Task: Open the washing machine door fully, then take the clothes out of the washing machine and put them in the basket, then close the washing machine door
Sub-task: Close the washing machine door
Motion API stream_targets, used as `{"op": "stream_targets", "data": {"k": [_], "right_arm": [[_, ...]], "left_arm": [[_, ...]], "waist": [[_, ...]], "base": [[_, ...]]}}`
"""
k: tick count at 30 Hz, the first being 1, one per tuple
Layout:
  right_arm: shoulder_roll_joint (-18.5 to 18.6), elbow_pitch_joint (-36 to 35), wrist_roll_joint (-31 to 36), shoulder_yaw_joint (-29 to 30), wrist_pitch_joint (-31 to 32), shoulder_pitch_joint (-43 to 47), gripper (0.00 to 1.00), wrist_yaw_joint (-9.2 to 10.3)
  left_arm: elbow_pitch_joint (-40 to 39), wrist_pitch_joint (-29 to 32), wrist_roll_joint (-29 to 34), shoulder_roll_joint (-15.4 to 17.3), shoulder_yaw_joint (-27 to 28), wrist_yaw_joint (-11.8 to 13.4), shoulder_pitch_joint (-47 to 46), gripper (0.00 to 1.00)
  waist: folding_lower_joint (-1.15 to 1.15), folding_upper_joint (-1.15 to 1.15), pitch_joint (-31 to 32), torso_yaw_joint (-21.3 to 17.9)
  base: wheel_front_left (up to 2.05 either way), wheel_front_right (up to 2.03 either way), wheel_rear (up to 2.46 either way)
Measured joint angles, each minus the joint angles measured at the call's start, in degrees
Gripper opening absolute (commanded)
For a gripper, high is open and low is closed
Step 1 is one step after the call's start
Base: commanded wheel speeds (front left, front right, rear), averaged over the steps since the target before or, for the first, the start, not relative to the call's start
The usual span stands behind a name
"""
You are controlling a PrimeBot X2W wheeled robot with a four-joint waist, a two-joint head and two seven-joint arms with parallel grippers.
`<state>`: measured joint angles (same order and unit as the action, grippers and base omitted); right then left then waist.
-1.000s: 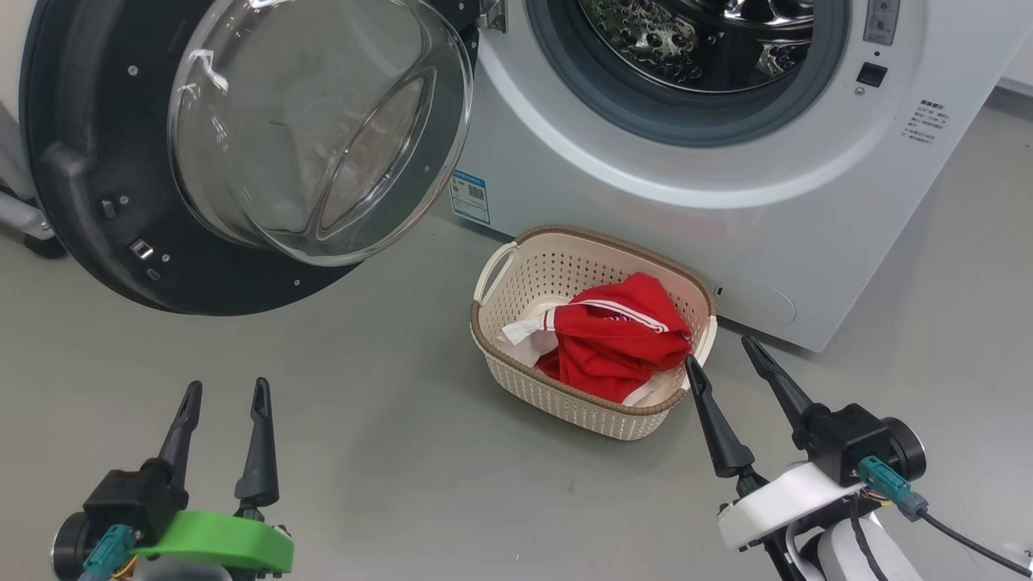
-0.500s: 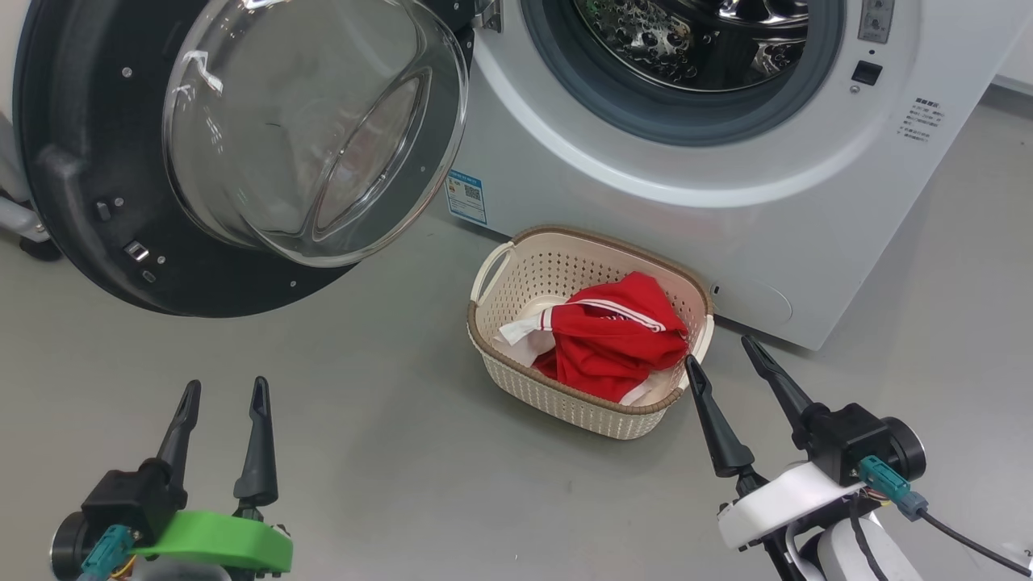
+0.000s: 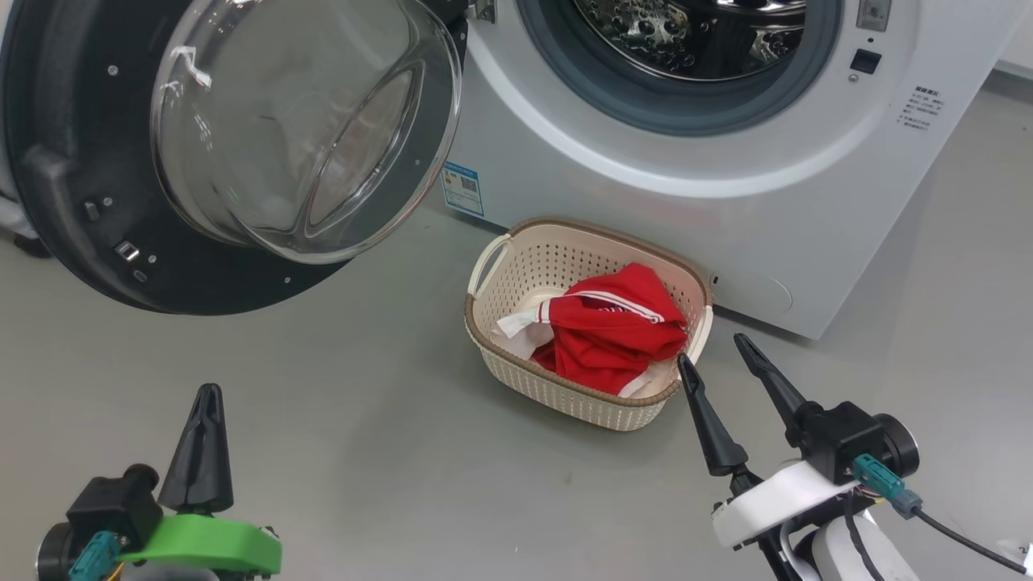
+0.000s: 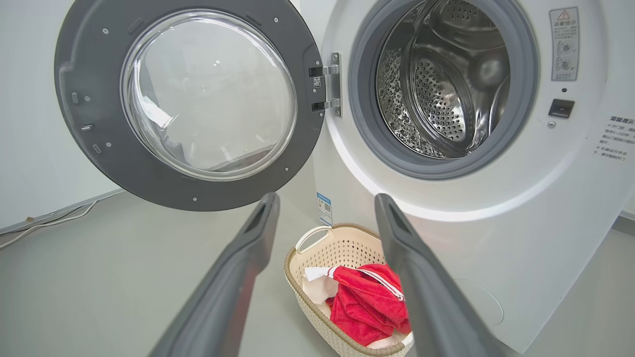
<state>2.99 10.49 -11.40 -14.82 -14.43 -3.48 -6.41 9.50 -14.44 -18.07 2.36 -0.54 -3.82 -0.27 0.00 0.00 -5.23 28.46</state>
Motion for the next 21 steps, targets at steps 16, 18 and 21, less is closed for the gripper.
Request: {"op": "stream_targets", "data": {"k": [16, 18, 21], "right_arm": [[1.43, -1.1, 2.18, -1.41, 0.1, -2.76, 1.0, 0.0], [1.93, -1.33, 2.56, -1.45, 0.34, -3.43, 1.0, 0.0], [2.61, -1.51, 3.3, -1.51, 0.53, -4.28, 1.0, 0.0]], "left_arm": [[-9.72, -0.02, 0.26, 4.89, 8.25, -0.01, -5.15, 0.0], [-11.04, -0.05, 0.25, 7.03, 10.38, -0.09, -7.19, 0.0], [-12.71, -0.26, 0.3, 11.09, 13.49, -0.1, -10.56, 0.0]], "waist": [[0.0, 0.0, -7.82, -1.54], [0.0, 0.0, -9.05, -1.91], [0.0, 0.0, -10.88, -2.51]], "base": [[0.0, 0.0, 0.0], [0.0, 0.0, 0.0], [0.0, 0.0, 0.0]]}}
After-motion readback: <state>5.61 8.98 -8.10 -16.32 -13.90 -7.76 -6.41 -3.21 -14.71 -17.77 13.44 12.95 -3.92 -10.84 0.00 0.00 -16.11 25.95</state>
